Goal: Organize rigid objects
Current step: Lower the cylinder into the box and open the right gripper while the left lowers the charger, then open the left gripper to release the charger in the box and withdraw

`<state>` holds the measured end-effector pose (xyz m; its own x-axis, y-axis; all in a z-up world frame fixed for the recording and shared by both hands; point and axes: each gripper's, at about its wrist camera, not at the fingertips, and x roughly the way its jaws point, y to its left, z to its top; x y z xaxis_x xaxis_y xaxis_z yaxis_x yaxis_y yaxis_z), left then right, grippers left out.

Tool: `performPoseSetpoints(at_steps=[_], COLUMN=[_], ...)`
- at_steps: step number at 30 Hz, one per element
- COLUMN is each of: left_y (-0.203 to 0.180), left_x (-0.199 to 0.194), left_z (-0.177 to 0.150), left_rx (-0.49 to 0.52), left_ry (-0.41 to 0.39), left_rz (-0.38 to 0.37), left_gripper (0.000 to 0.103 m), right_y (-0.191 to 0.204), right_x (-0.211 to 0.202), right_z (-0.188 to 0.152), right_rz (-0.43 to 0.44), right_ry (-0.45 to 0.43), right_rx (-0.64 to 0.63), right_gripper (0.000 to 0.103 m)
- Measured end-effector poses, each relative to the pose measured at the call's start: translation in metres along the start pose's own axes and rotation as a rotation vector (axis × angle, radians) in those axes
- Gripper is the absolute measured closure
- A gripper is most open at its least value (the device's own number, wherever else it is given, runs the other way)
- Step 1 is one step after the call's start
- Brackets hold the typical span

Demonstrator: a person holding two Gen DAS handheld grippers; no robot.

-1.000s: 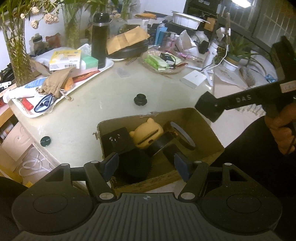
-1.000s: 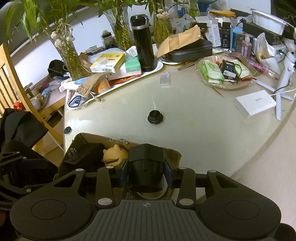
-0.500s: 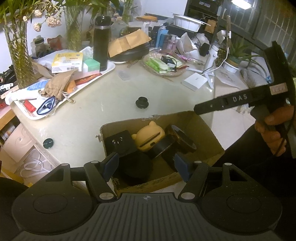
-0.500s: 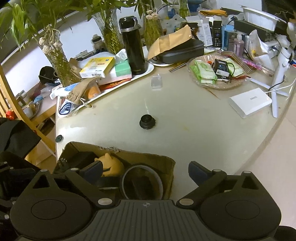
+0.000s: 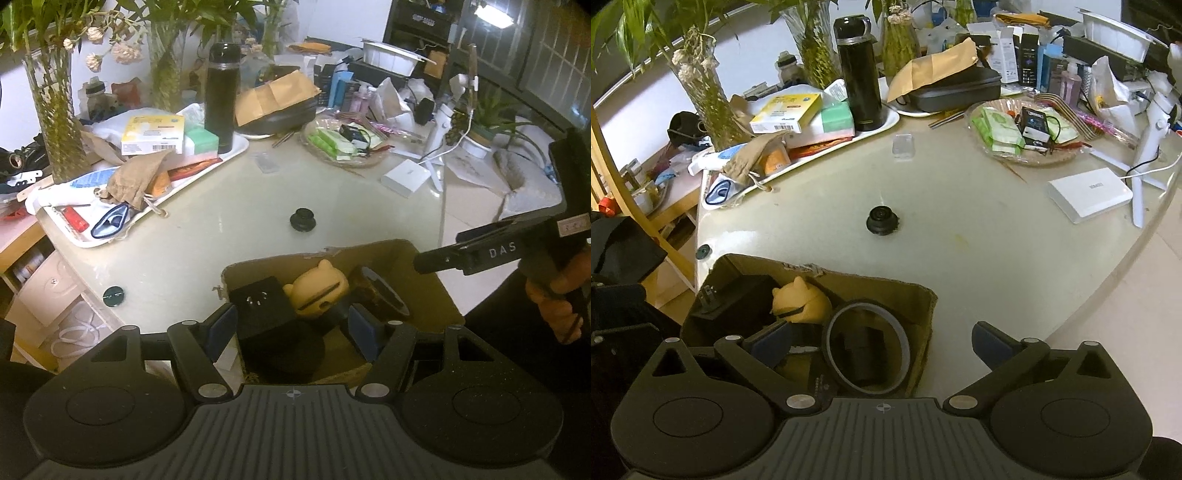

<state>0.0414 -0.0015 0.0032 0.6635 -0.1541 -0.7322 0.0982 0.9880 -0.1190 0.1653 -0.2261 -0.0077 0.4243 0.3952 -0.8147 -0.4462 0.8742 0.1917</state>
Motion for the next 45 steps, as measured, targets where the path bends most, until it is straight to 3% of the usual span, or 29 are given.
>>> performPoseSetpoints(at_steps=[13, 24, 45], left_y=[0.0, 0.001, 0.011], left_x=[0.006, 0.015, 0.044], left_z=[0.003, 0.008, 0.028], left_rx=[0.018, 0.036, 0.052], left_ry=[0.0, 0.005, -0.004], left_rz=[0.032, 0.06, 0.034], left_gripper=[0.037, 0.034, 0.033], right_y=[-0.001, 0.001, -0.014], right_x=[0.002, 0.008, 0.03], right_z=[0.002, 0.006, 0.024], right_rz=[-0.048, -0.081, 0.011], right_ry=[-0.051, -0.042, -0.019], right_rx=[-0.006, -0.065, -0.016], right_gripper=[0.0, 0.0, 0.0])
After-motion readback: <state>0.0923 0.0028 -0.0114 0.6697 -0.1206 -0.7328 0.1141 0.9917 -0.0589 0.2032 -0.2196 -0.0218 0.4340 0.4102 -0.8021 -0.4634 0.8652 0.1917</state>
